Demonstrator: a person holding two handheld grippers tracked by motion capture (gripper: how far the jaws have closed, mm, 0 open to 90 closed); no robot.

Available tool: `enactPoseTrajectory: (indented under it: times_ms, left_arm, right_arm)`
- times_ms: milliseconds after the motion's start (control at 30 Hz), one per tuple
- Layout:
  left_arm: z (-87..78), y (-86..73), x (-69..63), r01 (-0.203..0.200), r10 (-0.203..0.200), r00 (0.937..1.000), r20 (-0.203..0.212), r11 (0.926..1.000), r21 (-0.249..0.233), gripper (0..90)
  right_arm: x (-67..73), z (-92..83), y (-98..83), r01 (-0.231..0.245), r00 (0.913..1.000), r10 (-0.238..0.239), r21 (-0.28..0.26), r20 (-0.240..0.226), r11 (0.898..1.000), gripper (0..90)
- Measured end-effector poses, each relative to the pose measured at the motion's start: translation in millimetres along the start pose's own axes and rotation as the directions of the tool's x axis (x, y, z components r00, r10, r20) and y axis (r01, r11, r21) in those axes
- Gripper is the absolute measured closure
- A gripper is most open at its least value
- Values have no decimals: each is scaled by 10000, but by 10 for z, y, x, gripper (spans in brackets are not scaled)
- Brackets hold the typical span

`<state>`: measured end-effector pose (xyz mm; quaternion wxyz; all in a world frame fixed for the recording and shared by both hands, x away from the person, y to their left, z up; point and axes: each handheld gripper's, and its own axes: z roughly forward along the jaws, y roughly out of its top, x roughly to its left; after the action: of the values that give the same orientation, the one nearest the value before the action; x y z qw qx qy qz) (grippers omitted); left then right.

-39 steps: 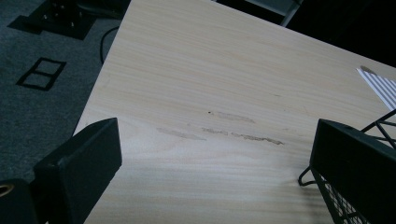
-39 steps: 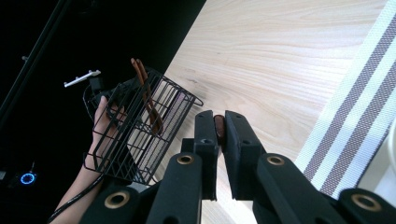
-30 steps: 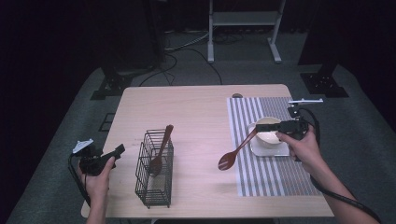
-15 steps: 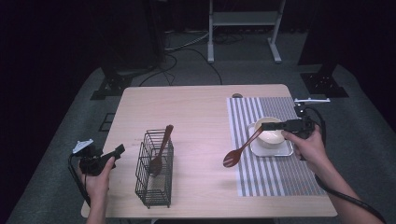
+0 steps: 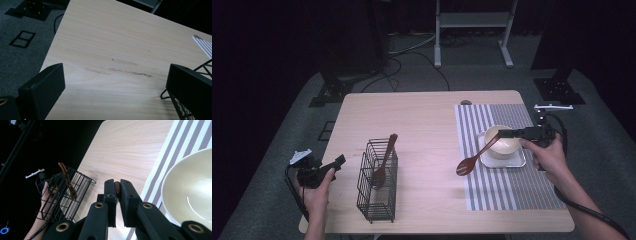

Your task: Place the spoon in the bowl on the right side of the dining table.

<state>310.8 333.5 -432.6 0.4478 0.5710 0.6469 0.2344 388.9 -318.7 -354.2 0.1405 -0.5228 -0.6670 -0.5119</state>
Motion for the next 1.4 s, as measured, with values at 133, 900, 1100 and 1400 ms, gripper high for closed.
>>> enactPoseTrajectory:
  times_ms: [133, 900, 1100, 1400]
  left_arm:
    - [-1, 0, -3, 5, -5, 10000, -2, 10000, 1, 12]
    - [-3, 2, -1, -8, 8, 10000, 9, 10000, -30, 12]
    - [-3, 3, -1, -10, 10, 10000, 10, 10000, -29, 12]
    - [-3, 2, 1, -12, 12, 10000, 7, 10000, -30, 12]
  right_arm:
    - [-23, -28, 3, -31, 10000, 31, -92, 53, 10000, 833]
    - [-127, -136, -3, -250, 9994, 257, -316, 244, 9992, 832]
    - [-146, -163, -2, -281, 9992, 291, -354, 283, 9990, 832]
    - [-173, -208, 5, -347, 9987, 364, -448, 359, 9984, 832]
